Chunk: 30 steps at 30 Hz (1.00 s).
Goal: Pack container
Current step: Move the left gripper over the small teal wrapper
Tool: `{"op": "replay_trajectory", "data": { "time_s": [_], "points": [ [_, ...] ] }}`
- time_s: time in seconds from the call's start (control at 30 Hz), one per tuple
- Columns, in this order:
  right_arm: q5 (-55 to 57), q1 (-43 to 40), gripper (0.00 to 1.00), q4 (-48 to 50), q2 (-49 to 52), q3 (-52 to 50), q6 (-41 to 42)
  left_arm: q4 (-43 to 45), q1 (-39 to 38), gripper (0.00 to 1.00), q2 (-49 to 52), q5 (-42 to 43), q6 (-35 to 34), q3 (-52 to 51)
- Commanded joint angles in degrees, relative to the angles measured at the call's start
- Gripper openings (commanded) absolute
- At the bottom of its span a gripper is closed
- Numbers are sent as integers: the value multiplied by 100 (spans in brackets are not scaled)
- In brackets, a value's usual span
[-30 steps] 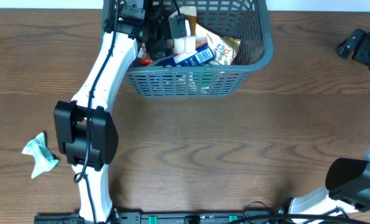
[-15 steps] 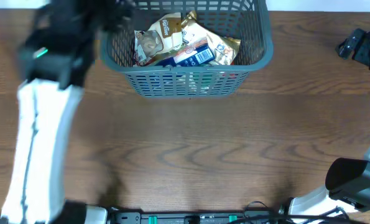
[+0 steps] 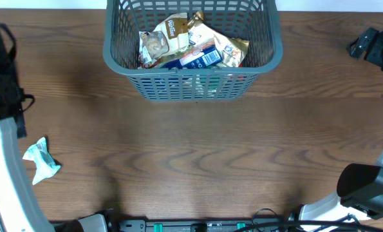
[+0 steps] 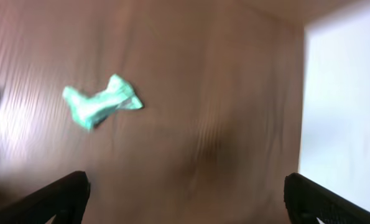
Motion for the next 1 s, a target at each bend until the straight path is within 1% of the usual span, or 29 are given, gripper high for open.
{"op": "replay_trajectory", "data": {
  "time_s": [0.0, 0.17, 0.3, 0.43, 0.57, 0.67, 0.83, 0.87, 0.93, 0.97],
  "points": [
    [-122, -2, 99, 28, -24, -31, -79, -133, 319, 98, 101, -140, -2570, -256],
    [-136, -2, 99, 31, -24, -31, -79, -149, 667, 99, 164, -129, -3239, -892],
    [-133, -2, 99, 31, -24, -31, -79, -22, 951, 99, 219, 127, -3722, -1593],
    [-138, -2, 99, 22, -24, -31, -76, 529, 1215, 99, 219, 437, -3740, -2367],
    [-136, -2, 99, -13, -24, -31, -76, 1027, 1408, 99, 219, 796, -3733, -2933],
    [-136, -2, 99, -59, -24, -31, -74, 1207, 1462, 99, 219, 807, -3733, -3130],
    [-136, -2, 99, -76, -24, -31, -74, 1298, 1602, 99, 223, 813, -3742, -3139],
    [-136, -2, 99, -76, -24, -31, -74, 1325, 1648, 97, 225, 831, -3740, -3139],
    [-136, -2, 99, -81, -24, -31, -74, 1368, 1744, 87, 234, 918, -3740, -3139],
    [-136, -2, 99, -87, -24, -31, -74, 1390, 1805, 80, 247, 960, -3740, -3143]
  ]
}}
